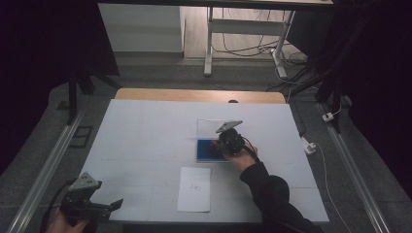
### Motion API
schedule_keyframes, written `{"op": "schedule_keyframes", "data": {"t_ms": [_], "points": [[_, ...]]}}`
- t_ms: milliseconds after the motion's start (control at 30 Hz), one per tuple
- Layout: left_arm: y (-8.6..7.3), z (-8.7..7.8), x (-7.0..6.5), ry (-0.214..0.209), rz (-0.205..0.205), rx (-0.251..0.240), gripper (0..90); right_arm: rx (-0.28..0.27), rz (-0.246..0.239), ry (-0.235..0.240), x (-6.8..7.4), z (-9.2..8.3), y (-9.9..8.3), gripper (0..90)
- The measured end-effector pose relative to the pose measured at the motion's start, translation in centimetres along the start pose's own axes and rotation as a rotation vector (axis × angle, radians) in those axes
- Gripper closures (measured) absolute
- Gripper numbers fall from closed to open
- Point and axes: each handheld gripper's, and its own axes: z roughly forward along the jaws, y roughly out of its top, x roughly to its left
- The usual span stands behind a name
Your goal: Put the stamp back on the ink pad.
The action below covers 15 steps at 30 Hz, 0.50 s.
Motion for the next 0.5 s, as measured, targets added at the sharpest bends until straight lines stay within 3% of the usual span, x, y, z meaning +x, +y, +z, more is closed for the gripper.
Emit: {"op": "schedule_keyframes", "data": {"t_ms": [500], "points": [[-0.01,-0.02,-0.01,-0.001,0.001,-0.001,2.0,-0.034,0.015,-0.003,0.22,-0.7,0.29,64.6]]}}
